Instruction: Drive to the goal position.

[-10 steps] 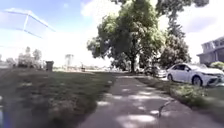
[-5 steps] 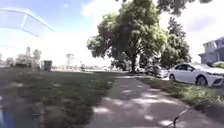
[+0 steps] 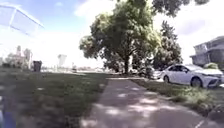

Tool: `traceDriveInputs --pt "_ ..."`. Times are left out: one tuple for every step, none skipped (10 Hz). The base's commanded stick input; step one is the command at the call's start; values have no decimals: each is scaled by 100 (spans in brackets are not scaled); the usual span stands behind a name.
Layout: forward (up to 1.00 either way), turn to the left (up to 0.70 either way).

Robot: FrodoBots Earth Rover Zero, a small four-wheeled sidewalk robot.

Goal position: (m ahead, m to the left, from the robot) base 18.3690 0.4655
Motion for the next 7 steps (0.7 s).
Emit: traceDriveInputs --pt "70 0" --pt "70 0" --pt "70 0" --pt "70 0" --pt "70 0" --pt "70 0" --pt "70 0"
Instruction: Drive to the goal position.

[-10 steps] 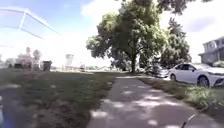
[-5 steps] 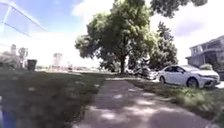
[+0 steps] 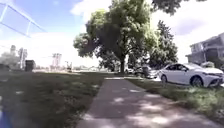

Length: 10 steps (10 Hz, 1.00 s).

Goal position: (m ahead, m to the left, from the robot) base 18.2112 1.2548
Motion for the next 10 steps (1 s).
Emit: traceDriveInputs --pt "70 0" --pt "70 0" --pt "70 0" --pt "70 0" --pt "70 0" --pt "70 0" --pt "70 0" --pt "70 0" --pt "70 0" --pt "70 0"
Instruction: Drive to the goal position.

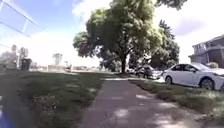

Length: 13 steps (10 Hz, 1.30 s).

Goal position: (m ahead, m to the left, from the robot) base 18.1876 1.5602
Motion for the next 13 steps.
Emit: traceDriveInputs --pt "70 0" --pt "70 0" --pt "70 0" --pt "70 0" --pt "70 -35" --pt "70 -35" --pt "70 -6" --pt "70 0" --pt "70 0" --pt "70 0" --pt "70 0" --pt "70 0" --pt "70 0"
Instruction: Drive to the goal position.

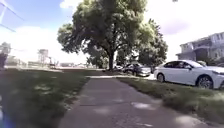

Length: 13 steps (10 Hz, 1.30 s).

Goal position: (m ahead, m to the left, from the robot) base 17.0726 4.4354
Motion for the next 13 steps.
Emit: traceDriveInputs --pt "70 0" --pt "70 0" --pt "70 0" --pt "70 0" --pt "70 0" --pt "70 0" --pt "70 0" --pt "70 0" --pt "70 0" --pt "70 0" --pt "70 0" --pt "70 0" --pt "70 0"
